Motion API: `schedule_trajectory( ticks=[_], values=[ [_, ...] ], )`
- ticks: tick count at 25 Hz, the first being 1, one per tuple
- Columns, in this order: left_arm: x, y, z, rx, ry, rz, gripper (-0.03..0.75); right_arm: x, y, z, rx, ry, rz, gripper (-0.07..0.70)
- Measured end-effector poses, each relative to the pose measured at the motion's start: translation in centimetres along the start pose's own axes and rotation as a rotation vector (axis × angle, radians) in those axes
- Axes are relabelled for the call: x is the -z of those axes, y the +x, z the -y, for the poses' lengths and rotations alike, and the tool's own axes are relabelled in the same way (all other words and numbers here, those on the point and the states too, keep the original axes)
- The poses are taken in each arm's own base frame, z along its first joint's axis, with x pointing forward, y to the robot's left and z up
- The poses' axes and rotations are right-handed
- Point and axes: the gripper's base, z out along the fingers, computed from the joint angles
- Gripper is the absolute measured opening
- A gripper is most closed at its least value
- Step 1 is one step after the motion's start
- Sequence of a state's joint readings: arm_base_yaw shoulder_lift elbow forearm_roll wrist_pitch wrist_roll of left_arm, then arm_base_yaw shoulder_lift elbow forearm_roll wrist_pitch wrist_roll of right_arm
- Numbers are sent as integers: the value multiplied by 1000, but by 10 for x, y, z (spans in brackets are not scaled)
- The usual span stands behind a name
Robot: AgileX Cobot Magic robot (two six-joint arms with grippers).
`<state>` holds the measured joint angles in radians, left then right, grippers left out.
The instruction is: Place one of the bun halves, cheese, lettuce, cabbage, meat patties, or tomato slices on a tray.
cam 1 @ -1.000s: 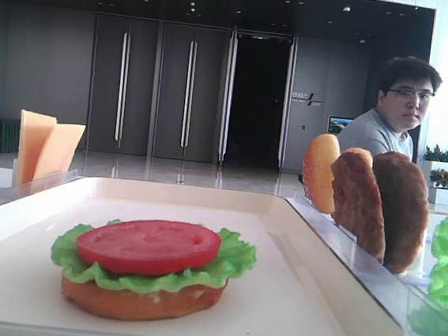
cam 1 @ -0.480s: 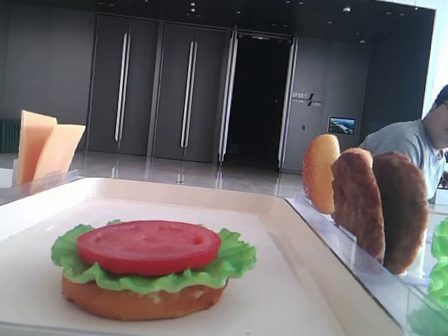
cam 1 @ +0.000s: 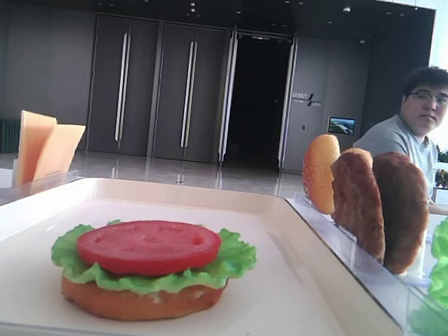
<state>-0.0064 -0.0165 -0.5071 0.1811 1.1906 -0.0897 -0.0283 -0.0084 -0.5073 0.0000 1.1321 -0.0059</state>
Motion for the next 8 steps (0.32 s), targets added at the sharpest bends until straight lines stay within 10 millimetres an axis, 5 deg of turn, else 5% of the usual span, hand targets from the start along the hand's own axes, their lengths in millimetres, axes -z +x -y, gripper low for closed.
schedule_trajectory(
  ticks=[8],
  values=[
    [0, 1, 2, 7, 23, -7, 377, 0, 0, 0, 0, 0, 0, 279]
  ],
)
